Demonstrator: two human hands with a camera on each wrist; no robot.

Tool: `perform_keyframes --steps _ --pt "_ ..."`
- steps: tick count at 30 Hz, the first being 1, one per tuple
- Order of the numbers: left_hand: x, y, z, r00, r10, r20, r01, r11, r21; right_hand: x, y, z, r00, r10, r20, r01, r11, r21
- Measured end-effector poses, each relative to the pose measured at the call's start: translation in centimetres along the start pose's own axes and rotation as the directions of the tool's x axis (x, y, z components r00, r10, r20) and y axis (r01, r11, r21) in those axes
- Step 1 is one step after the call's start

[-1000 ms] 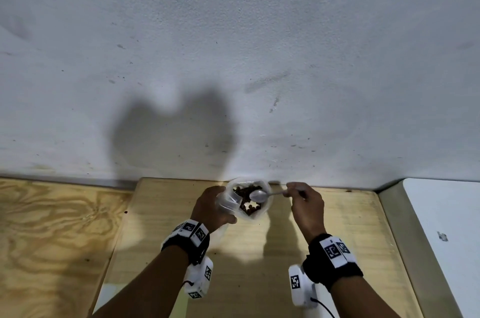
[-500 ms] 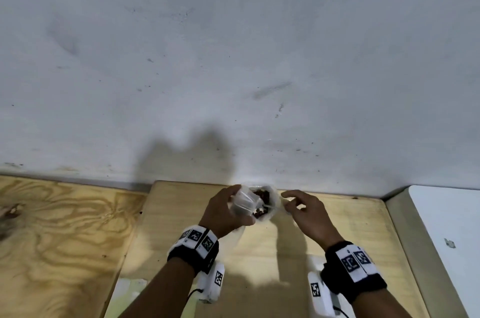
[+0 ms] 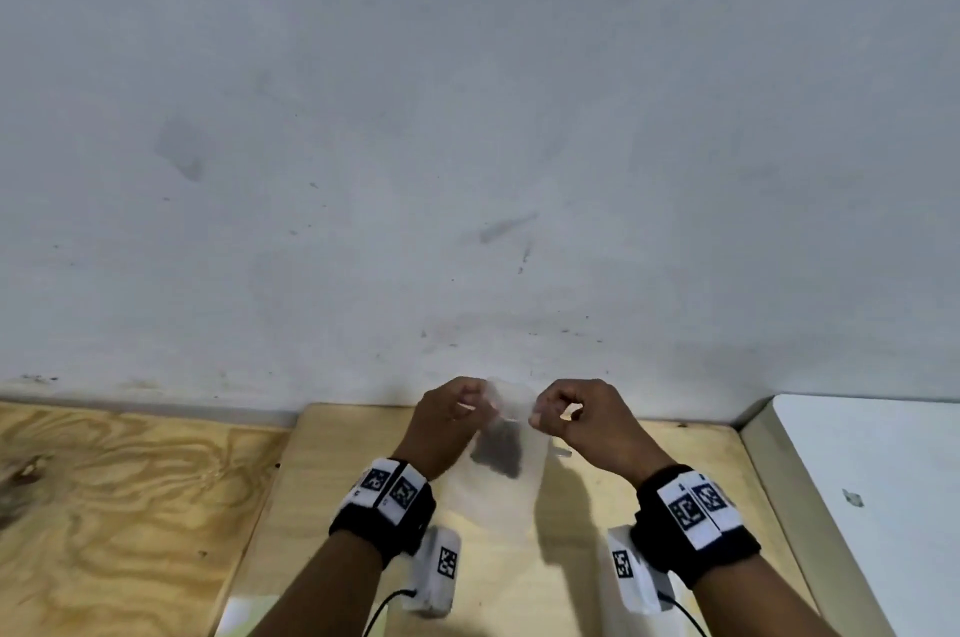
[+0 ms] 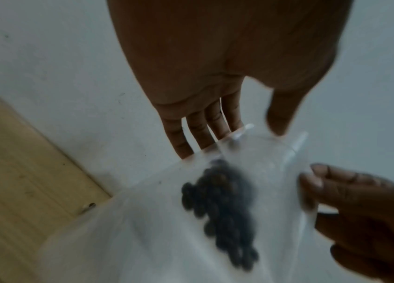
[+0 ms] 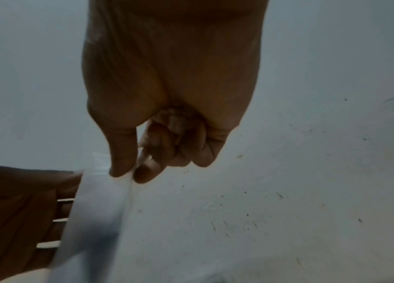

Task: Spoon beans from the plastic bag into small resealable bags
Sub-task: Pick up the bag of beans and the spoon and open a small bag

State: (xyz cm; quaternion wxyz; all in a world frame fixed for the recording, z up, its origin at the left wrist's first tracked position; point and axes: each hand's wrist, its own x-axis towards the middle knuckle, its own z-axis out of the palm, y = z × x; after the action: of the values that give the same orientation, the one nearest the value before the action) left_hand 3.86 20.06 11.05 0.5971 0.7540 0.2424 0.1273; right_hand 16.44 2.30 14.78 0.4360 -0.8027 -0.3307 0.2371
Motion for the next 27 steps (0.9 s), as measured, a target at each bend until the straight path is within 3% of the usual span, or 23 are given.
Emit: perform_keyframes --steps 3,10,13,17,21,27 --pt "0.4 0.5 -0.4 0.993 0.003 -0.118 -0.001 1.000 0.017 -0.3 0.2 -0.3 0.994 -0.030 -0.104 0.034 0.999 0.038" --pt "0.0 1.9 0.6 0.981 0.048 -0.188 -0.059 0.997 -0.049 -1.0 0.5 -0.1 0.972 0.028 -0.233 0.034 0.966 0.257" --pt "-0.2 2.0 1.2 0.986 0.009 -0.167 -0.029 0.992 -0.119 -1.3 0.5 0.3 0.980 0.105 -0.170 -0.043 0.942 0.334" --pt "-0.7 1.7 1.7 0.999 -0.047 -0.018 0.044 0.991 -0.123 -1.7 0.3 1.0 0.984 0.150 -0.098 -0.096 0.903 0.419" --pt "-0.9 1.2 1.7 0.999 -0.011 -0.039 0.009 0.998 -0.063 -1.9 -0.4 0.9 0.978 0.198 -0.061 -0.141 0.853 0.503" --pt "-0.5 1.2 1.7 0.998 -0.054 -0.024 0.051 0.989 -0.138 -1.9 -0.4 0.5 0.961 0.273 -0.044 -0.209 0.820 0.533"
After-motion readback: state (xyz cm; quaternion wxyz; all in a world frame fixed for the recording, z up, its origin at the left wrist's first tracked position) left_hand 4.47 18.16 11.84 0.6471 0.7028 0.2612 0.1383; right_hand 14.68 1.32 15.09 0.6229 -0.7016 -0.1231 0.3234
